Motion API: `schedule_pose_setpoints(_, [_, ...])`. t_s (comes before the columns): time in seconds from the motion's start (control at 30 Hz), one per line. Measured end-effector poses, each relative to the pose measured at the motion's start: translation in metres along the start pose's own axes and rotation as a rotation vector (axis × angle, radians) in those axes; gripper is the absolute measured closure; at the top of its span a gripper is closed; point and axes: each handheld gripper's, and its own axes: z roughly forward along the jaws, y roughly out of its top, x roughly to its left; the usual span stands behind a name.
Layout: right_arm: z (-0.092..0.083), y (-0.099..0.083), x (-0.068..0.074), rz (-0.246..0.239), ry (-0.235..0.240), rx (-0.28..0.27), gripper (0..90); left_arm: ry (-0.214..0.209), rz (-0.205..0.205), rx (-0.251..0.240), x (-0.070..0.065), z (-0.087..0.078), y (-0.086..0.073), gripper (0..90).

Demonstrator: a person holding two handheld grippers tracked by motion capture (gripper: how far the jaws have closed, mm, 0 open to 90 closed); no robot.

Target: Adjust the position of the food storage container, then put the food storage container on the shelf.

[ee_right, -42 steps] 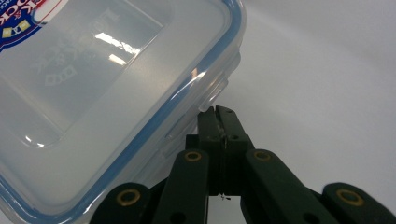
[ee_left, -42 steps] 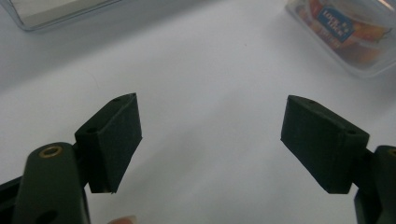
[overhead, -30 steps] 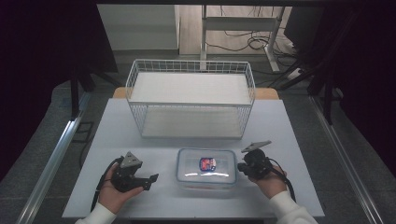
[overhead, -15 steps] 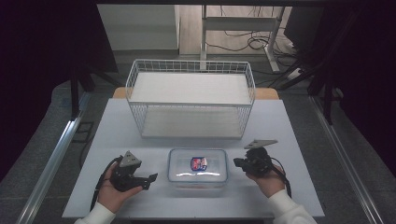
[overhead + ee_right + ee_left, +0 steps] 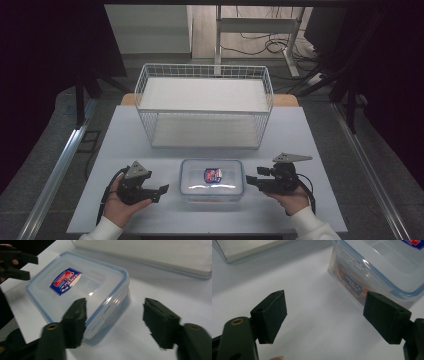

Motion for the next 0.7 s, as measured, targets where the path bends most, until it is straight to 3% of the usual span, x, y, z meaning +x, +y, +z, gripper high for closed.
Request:
schedule_pose_setpoints(0.07, [-0.001, 0.0, 0.002, 0.0, -0.011, -0.014, 27.4, -0.042, -0.027, -0.013, 0.001, -0.002, 0.001, 18.9])
schedule_pose_setpoints(0.2, [-0.002, 0.0, 0.002, 0.014, 0.009, -0.027, 25.4, -0.074, -0.062, -0.038, 0.004, -0.006, 0.003, 18.9])
schedule_pose_setpoints(0.5, [0.007, -0.001, 0.004, 0.027, 0.038, 0.015, 21.4, -0.155, -0.119, -0.055, 0.003, -0.001, 0.012, 17.8])
schedule_pose_setpoints(0.7, [0.013, 0.0, 0.005, 0.048, 0.077, 0.018, 21.2, -0.232, -0.197, -0.045, 0.003, 0.007, 0.017, 17.1])
